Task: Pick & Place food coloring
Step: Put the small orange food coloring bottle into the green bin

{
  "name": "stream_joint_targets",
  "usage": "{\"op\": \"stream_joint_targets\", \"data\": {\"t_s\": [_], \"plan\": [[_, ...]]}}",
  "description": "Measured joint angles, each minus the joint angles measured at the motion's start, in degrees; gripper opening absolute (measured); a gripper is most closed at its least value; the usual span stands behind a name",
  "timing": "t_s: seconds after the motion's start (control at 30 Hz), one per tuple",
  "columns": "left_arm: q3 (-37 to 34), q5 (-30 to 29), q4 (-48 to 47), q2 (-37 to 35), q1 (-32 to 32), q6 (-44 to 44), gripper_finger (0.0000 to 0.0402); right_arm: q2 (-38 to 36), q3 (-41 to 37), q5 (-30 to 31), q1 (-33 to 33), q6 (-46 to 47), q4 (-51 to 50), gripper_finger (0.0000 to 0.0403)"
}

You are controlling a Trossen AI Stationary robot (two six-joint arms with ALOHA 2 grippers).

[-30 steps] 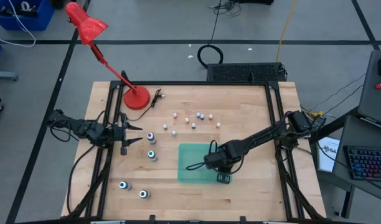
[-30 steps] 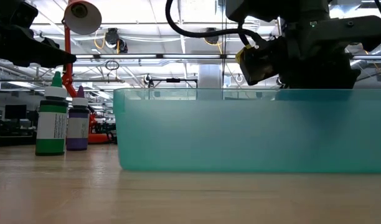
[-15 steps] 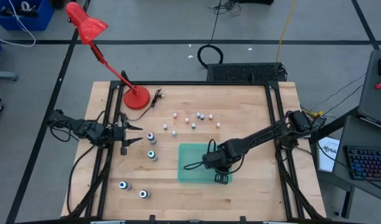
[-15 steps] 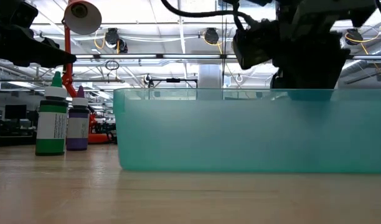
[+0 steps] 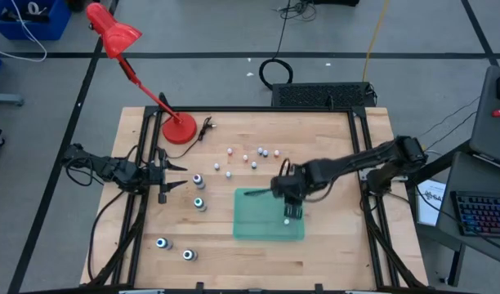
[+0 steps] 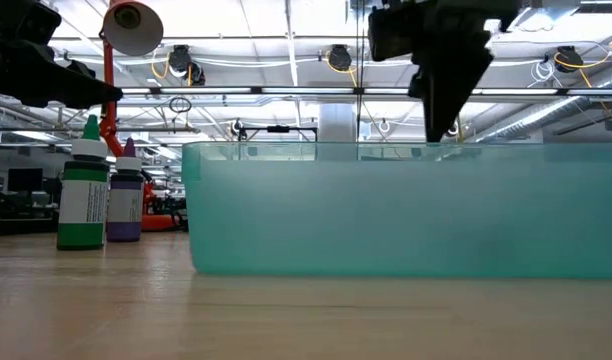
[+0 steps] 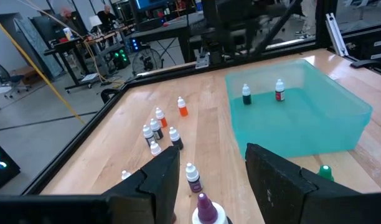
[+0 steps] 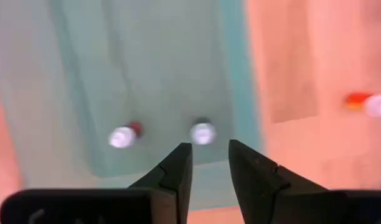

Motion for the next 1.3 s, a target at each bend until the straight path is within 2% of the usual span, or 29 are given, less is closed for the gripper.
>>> {"op": "stream_joint_targets", "data": {"t_s": [0.13, 0.3, 0.4, 0.63, 0.77, 1.3], "plan": [[0.0, 0.0, 0.0, 0.0, 0.0, 0.0, 0.0186, -0.5, 0.0, 0.6, -6.8, -8.8, -0.8, 0.0138], [0.0, 0.0, 0.0, 0.0, 0.0, 0.0, 0.0186, 0.8, 0.0, 8.8, -13.9, -18.2, 1.7, 0.0189], [0.0, 0.0, 0.0, 0.0, 0.0, 0.0, 0.0186, 1.5, 0.0, 10.1, -17.1, -21.1, 2.3, 0.0202], [0.0, 0.0, 0.0, 0.0, 0.0, 0.0, 0.0186, 1.8, -0.1, 5.4, -20.8, -22.1, 3.1, 0.0199], [0.0, 0.0, 0.0, 0.0, 0.0, 0.0, 0.0186, 1.8, -3.2, 2.8, -21.7, -22.1, 6.1, 0.0198], [0.0, 0.0, 0.0, 0.0, 0.0, 0.0, 0.0186, 1.8, -12.6, 2.8, -23.8, -23.8, 15.6, 0.0201]]}}
